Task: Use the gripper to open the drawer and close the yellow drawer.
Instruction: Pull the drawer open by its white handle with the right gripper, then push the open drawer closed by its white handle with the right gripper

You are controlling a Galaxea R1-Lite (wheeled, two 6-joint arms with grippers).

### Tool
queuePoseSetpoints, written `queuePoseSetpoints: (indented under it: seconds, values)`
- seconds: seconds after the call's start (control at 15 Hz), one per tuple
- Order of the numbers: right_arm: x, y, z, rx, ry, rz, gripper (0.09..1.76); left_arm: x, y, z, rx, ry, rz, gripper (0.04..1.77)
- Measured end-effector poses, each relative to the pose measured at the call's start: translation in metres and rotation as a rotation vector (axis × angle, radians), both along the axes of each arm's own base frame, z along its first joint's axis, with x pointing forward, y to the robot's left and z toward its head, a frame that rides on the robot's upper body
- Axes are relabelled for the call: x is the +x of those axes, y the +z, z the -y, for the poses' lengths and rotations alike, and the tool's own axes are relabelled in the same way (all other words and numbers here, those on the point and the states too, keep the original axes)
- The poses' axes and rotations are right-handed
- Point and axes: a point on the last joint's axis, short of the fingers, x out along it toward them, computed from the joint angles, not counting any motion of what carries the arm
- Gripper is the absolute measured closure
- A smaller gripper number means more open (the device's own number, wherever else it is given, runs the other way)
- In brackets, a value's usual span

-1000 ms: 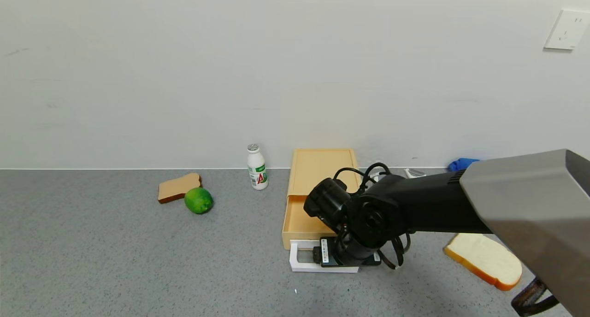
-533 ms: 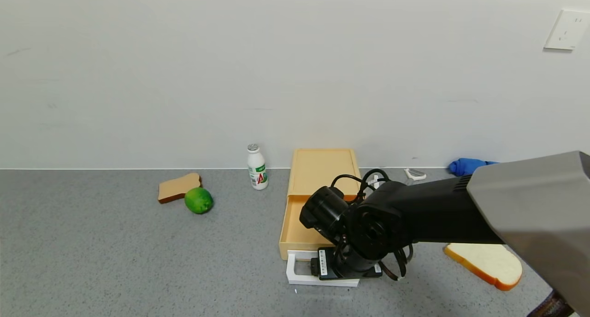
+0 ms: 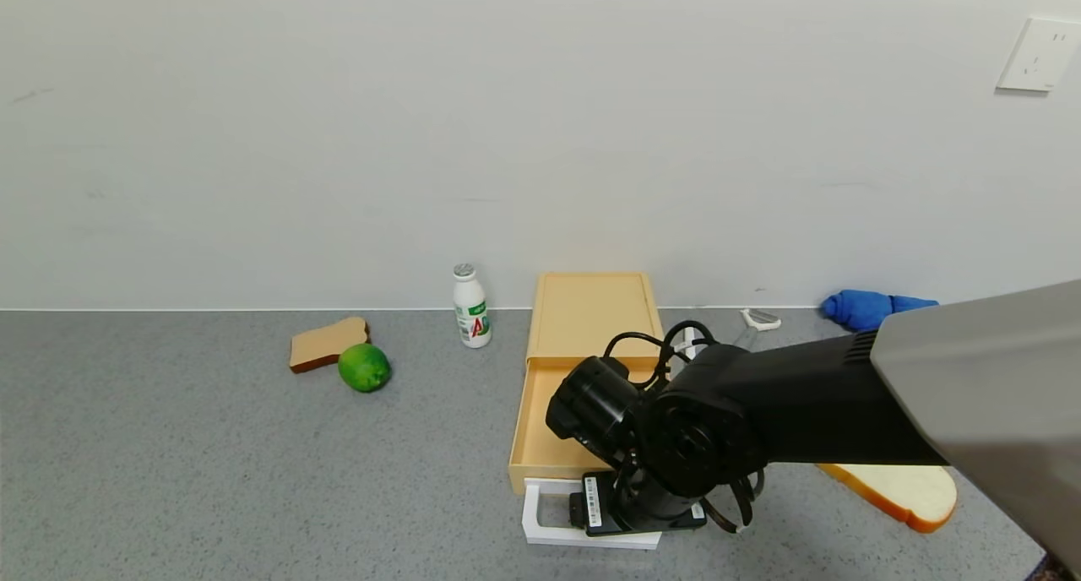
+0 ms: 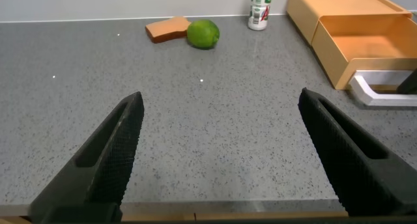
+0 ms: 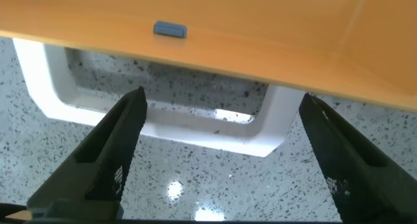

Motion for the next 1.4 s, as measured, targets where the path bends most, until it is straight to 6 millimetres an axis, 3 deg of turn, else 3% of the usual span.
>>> queuePoseSetpoints:
  seconds: [0.27, 0.53, 0.73, 1.0, 1.2, 1.4]
  values:
    - [-0.003, 0.016, 0.004, 0.021, 0.007, 0.032, 0.14, 0.0, 0.0, 0.0, 0.0, 0.0, -0.001, 0.09]
    - [-0.007, 0.059, 0.02, 0.081, 0.025, 0.117, 0.14, 0.0, 0.0, 0.0, 0.0, 0.001, 0.0, 0.09]
    - [-0.004, 0.099, 0.051, 0.121, 0.04, 0.218, 0.14, 0.0, 0.0, 0.0, 0.0, 0.0, 0.0, 0.09]
    - [0.004, 0.137, 0.099, 0.176, -0.017, 0.307, 0.14, 0.0, 0.0, 0.0, 0.0, 0.0, 0.0, 0.09]
    - [0.006, 0.155, 0.139, 0.236, -0.008, 0.334, 0.14, 0.0, 0.0, 0.0, 0.0, 0.0, 0.0, 0.09]
    - [0.004, 0.156, 0.17, 0.309, 0.038, 0.4, 0.14, 0.0, 0.0, 0.0, 0.0, 0.001, 0.0, 0.09]
